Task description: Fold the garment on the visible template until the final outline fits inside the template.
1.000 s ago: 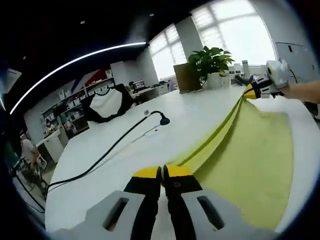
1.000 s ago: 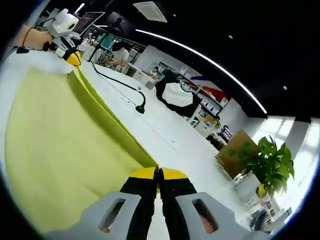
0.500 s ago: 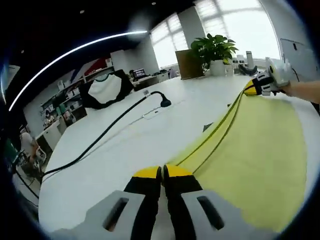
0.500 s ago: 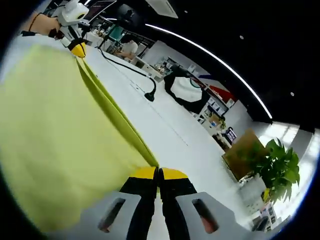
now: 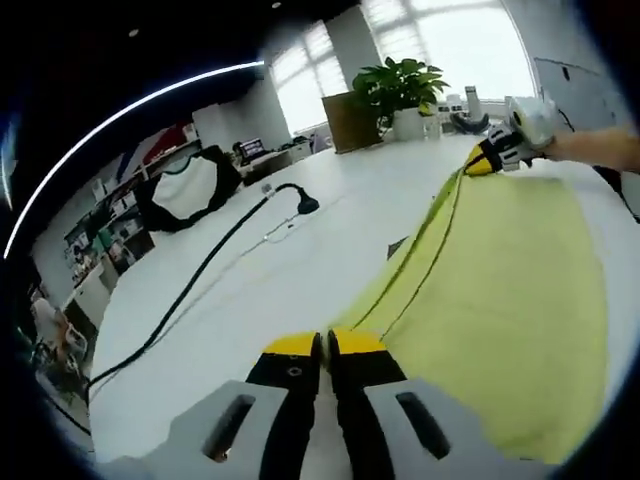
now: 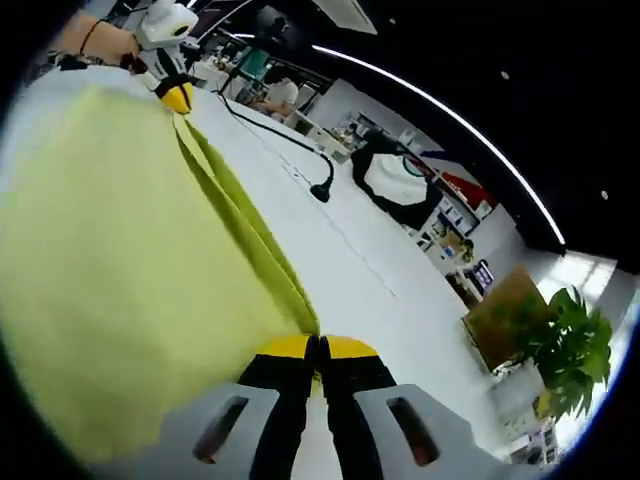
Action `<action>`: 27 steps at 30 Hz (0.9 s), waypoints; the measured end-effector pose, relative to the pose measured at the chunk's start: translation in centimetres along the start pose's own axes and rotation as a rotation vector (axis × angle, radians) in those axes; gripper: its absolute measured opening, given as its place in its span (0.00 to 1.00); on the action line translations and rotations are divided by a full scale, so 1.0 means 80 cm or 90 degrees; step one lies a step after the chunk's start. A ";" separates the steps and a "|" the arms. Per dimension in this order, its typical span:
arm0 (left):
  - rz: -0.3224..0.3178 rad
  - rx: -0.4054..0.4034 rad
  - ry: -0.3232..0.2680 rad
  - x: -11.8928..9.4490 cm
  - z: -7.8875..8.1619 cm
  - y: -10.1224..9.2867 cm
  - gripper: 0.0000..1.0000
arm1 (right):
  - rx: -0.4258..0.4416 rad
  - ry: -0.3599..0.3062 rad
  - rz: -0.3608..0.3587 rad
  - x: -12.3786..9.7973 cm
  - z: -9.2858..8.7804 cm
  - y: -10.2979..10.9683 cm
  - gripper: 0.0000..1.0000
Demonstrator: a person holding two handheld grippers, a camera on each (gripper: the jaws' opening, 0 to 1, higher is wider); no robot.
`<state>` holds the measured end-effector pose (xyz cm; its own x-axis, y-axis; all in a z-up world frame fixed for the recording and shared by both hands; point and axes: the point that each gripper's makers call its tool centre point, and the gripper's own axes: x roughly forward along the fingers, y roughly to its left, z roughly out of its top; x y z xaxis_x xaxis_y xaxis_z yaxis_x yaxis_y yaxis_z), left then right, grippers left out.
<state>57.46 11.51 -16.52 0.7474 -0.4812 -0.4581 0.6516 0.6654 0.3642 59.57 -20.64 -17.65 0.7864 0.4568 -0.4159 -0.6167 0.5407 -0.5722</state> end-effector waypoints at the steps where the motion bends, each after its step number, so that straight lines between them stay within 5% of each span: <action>1: 0.004 0.028 -0.003 -0.004 0.003 0.005 0.10 | 0.002 -0.009 0.002 -0.002 0.001 -0.004 0.18; 4: -0.027 0.097 -0.021 -0.014 0.012 0.003 0.31 | 0.019 -0.015 0.007 -0.007 -0.004 -0.012 0.19; 9: -0.041 0.022 -0.002 -0.017 -0.001 0.011 0.43 | 0.229 -0.026 -0.002 -0.008 -0.017 -0.023 0.22; 15: -0.054 -0.161 0.022 0.002 -0.027 0.006 0.40 | 0.388 -0.038 0.011 -0.001 -0.030 -0.021 0.22; 19: -0.049 -0.175 0.004 0.008 -0.025 0.007 0.36 | 0.450 -0.041 0.019 0.007 -0.035 -0.023 0.20; 22: -0.069 -0.228 0.007 0.014 -0.027 0.000 0.19 | 0.458 -0.042 0.025 0.009 -0.033 -0.022 0.13; 27: -0.037 -0.269 0.001 0.021 -0.024 0.002 0.07 | 0.494 -0.044 0.041 0.012 -0.026 -0.013 0.00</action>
<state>58.59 11.93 -18.78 0.7106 -0.5238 -0.4698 0.5819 0.8128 -0.0259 61.07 -22.26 -18.94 0.7594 0.5332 -0.3727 -0.5302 0.8393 0.1204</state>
